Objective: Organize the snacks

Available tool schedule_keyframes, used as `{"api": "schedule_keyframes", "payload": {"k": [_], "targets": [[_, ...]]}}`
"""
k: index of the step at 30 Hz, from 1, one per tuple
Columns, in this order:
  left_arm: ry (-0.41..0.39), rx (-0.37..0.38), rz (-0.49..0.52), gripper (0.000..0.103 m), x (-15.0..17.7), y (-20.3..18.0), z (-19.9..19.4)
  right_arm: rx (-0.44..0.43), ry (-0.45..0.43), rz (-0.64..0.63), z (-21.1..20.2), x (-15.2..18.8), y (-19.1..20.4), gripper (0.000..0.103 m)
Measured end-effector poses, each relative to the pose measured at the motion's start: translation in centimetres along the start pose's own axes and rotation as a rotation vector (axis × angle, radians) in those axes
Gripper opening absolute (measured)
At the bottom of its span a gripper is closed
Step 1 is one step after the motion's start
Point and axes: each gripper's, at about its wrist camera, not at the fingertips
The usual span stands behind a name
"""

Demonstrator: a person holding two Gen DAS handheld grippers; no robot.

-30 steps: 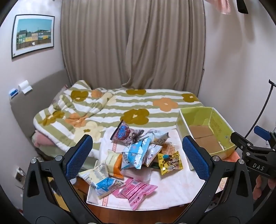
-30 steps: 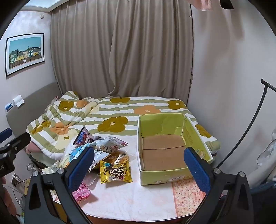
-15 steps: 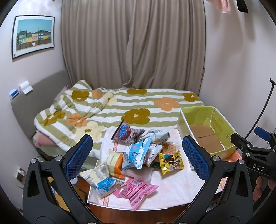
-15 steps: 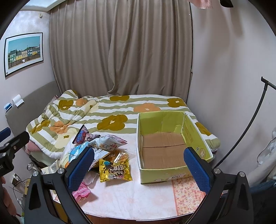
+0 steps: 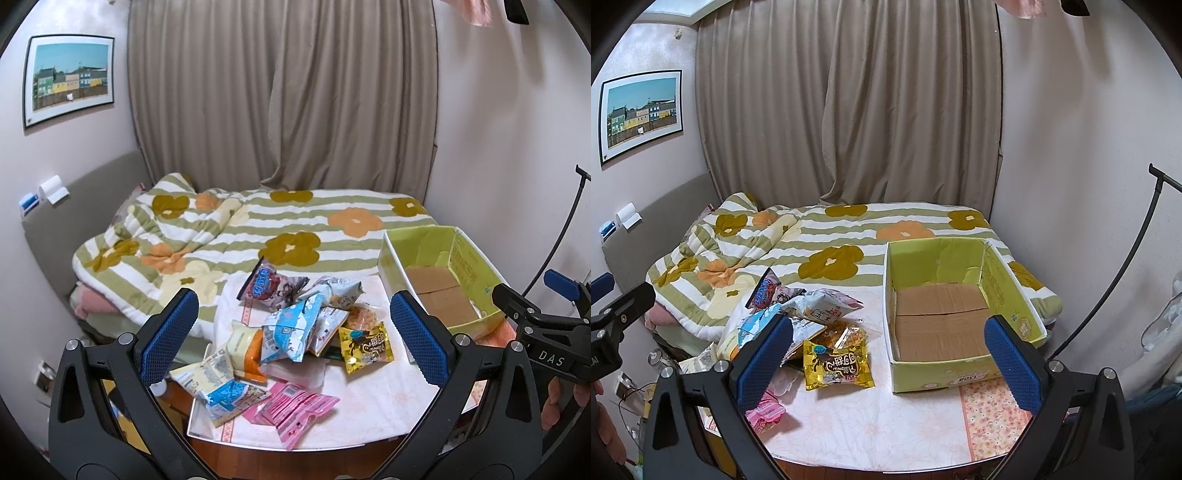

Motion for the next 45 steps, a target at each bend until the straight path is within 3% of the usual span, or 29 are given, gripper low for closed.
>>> {"api": "schedule_keyframes", "payload": {"k": [45], "targets": [[0.007, -0.001, 0.004, 0.103, 0.17, 0.16, 0.15, -0.005, 0.003, -0.001, 0.04, 0.43, 0.27, 0.103]]}}
Point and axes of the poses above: each gripper's, at about its wrist camera, not at the fingertips, and z roughly the way its jaws point, y to its left, x to its underside, and after that the axes turned 11 degrees about y, right-handed
